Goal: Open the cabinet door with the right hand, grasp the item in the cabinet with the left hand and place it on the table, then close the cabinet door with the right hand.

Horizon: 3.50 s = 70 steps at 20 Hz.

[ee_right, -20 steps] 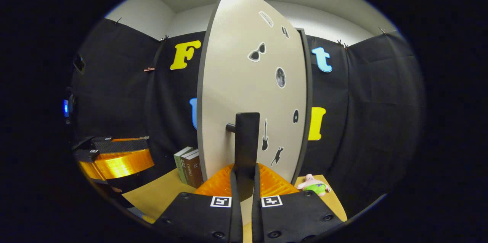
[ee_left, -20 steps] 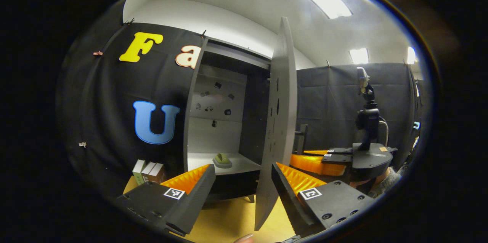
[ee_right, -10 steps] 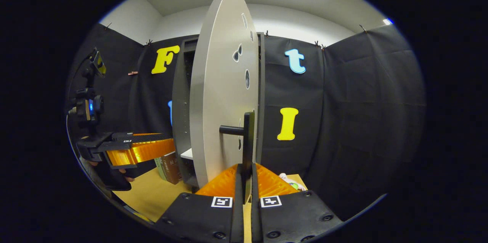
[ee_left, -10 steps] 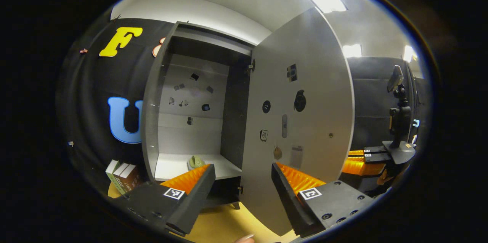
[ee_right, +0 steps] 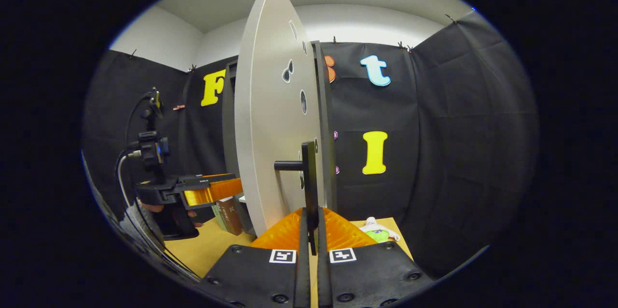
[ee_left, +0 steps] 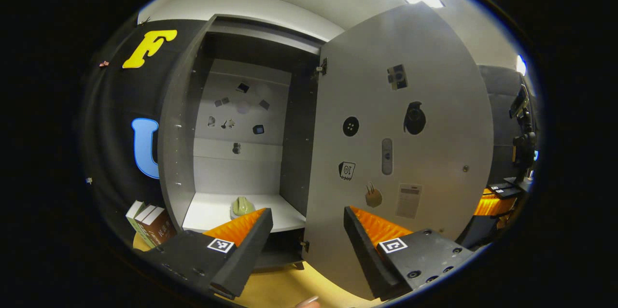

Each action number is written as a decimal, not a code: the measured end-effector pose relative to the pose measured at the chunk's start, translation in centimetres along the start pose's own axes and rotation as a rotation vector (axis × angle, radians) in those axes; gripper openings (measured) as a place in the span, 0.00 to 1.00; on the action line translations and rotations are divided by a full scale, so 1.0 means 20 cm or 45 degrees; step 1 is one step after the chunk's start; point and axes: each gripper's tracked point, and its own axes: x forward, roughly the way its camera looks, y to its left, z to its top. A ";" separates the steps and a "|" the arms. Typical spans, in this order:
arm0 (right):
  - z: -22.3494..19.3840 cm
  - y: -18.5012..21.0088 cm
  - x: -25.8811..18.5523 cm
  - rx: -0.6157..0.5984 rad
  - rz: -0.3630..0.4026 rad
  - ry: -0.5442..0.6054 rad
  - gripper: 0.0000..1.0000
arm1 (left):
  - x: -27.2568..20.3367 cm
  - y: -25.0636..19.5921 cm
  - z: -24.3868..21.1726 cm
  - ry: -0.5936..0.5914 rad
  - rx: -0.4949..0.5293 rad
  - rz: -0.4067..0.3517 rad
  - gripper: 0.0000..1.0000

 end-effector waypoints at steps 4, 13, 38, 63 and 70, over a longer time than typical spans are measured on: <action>0.00 0.01 -0.06 0.009 0.105 0.000 0.08 | 0.13 0.18 0.03 0.030 0.058 0.153 0.93; -0.11 -0.37 -0.09 -0.098 -0.164 0.069 0.58 | 0.52 0.49 -0.07 0.221 0.014 0.297 0.93; -0.16 -0.61 -0.02 -0.105 -0.282 0.098 0.98 | 1.26 1.00 -0.49 0.664 -0.052 0.439 0.72; -0.16 -0.49 -0.01 -0.041 -0.155 0.094 0.96 | 0.73 0.86 -0.41 0.619 -0.125 0.561 0.20; -0.10 -0.45 -0.02 -0.032 -0.208 0.008 0.97 | 0.11 0.58 -0.45 0.557 -0.109 0.509 0.19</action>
